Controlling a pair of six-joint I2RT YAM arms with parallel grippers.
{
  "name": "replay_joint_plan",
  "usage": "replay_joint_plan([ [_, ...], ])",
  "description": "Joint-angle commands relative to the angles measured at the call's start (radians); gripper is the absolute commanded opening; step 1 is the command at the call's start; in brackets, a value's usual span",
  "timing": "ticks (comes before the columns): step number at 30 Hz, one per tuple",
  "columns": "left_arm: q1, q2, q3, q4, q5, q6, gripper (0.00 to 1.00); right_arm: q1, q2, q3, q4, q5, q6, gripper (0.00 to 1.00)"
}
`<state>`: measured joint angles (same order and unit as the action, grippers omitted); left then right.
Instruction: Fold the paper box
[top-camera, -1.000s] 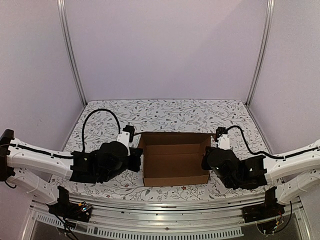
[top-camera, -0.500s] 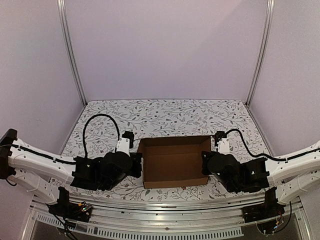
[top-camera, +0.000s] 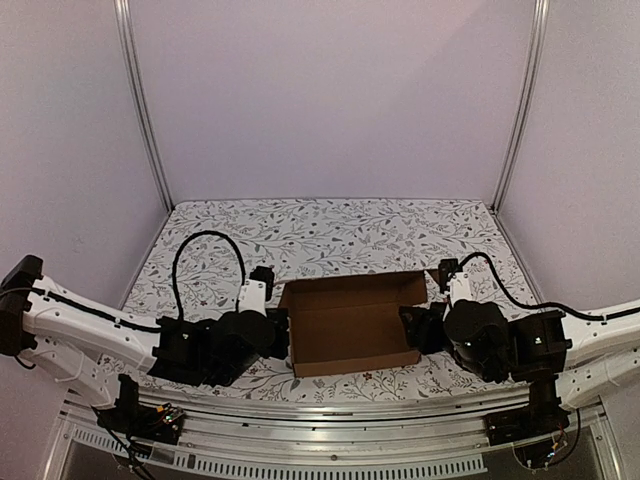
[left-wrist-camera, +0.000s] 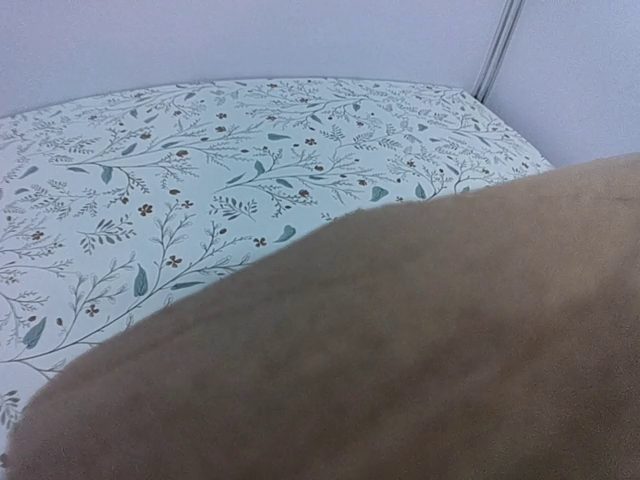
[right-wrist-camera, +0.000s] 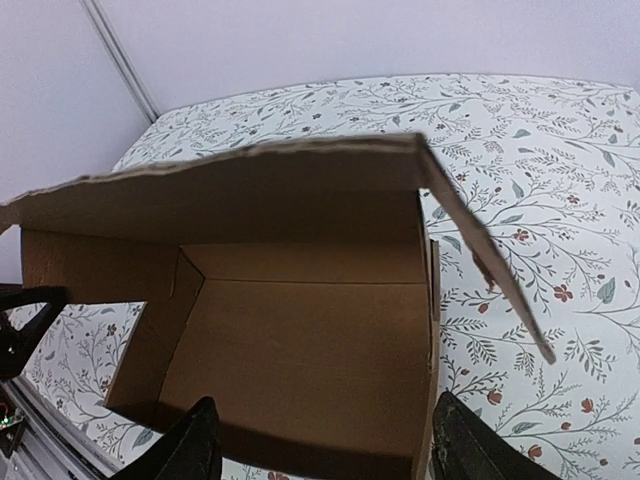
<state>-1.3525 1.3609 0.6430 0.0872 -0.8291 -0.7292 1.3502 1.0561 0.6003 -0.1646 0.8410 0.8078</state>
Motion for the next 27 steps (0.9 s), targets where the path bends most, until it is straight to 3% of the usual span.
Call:
replay_joint_plan([
  [1,-0.02,0.065,-0.002,-0.181,0.106,-0.002,0.0,0.01,-0.09,0.005,-0.115,-0.144,-0.093,0.73],
  [9,-0.02,0.07,-0.001,-0.182,0.098,-0.008,0.0,0.01,-0.329,0.11,-0.595,-0.133,-0.114,0.76],
  [15,-0.02,0.082,0.005,-0.177,0.099,0.002,0.0,0.01,-0.485,0.208,-0.633,-0.005,-0.197,0.73],
  [19,-0.023,0.086,0.008,-0.173,0.103,0.006,0.0,0.01,-0.421,0.315,-0.545,0.029,-0.315,0.69],
  [27,-0.025,0.099,0.014,-0.17,0.101,0.013,0.0,-0.029,-0.064,0.586,-0.422,-0.049,-0.525,0.54],
])
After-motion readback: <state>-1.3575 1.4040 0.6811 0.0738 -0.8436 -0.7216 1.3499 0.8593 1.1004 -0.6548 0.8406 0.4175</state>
